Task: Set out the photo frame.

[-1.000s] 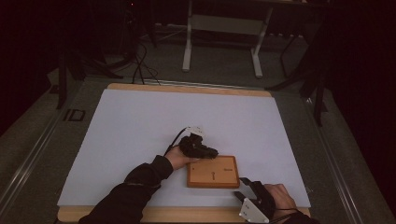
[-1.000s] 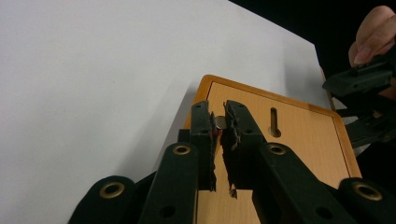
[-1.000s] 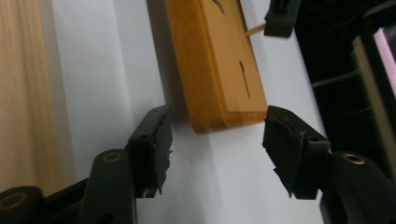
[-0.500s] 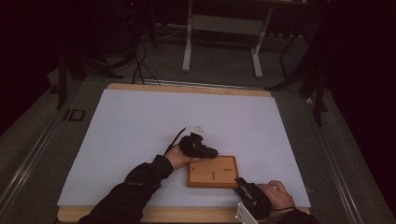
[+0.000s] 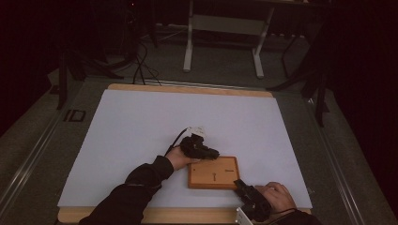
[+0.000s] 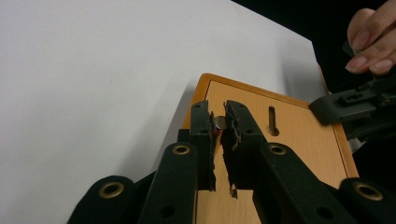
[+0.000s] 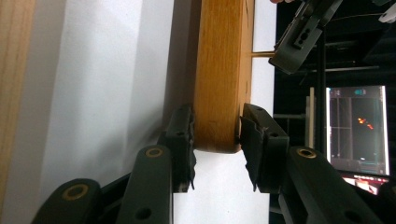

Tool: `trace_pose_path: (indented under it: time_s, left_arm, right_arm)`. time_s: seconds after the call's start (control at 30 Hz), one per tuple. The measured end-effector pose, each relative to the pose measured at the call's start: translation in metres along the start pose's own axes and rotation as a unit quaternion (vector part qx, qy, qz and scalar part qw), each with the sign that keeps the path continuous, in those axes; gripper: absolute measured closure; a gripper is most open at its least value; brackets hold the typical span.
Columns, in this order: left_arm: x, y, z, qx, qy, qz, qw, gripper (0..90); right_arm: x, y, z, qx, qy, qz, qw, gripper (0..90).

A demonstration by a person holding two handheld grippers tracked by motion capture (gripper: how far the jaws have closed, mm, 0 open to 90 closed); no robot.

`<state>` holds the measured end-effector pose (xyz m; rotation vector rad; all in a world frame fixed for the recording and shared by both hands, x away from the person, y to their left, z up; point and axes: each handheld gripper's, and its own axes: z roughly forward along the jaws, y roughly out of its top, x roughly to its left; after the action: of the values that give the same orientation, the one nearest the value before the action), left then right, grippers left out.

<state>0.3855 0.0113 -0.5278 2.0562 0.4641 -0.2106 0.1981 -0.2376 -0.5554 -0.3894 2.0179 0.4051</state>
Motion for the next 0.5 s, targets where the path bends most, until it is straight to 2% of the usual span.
trace_pose_path:
  time_s: [0.13,0.17,0.27,0.3,0.37,0.43,0.5]
  left_arm:
    - [0.000,0.000,-0.001,-0.001,0.000,-0.001,1.0000,81.2]
    - [0.000,0.000,-0.002,-0.007,0.002,0.001,1.0000,78.5]
    - [-0.004,0.002,-0.009,-0.019,0.020,0.008,0.9996,61.9]
    - [-0.006,0.003,-0.012,-0.023,0.033,0.015,0.9991,59.2]
    - [-0.010,0.004,-0.019,-0.033,0.048,0.021,0.9981,46.2]
    - [-0.013,0.005,-0.025,-0.038,0.047,0.027,0.9978,39.2]
    - [-0.015,0.004,-0.032,-0.042,0.042,0.036,0.9976,26.7]
  right_arm:
    - [-0.003,-0.001,0.000,-0.005,0.007,0.006,0.9999,65.5]
    - [-0.004,-0.002,0.000,-0.007,0.008,0.009,0.9999,65.4]
    - [-0.007,-0.003,-0.001,-0.011,0.011,0.015,0.9998,65.7]
    - [-0.008,-0.003,-0.001,-0.011,0.011,0.016,0.9998,65.8]
    - [-0.009,-0.003,-0.001,-0.011,0.010,0.017,0.9997,66.2]
    - [-0.011,-0.004,-0.002,-0.013,0.011,0.018,0.9997,66.5]
    - [-0.012,-0.004,-0.002,-0.015,0.012,0.026,0.9995,66.7]
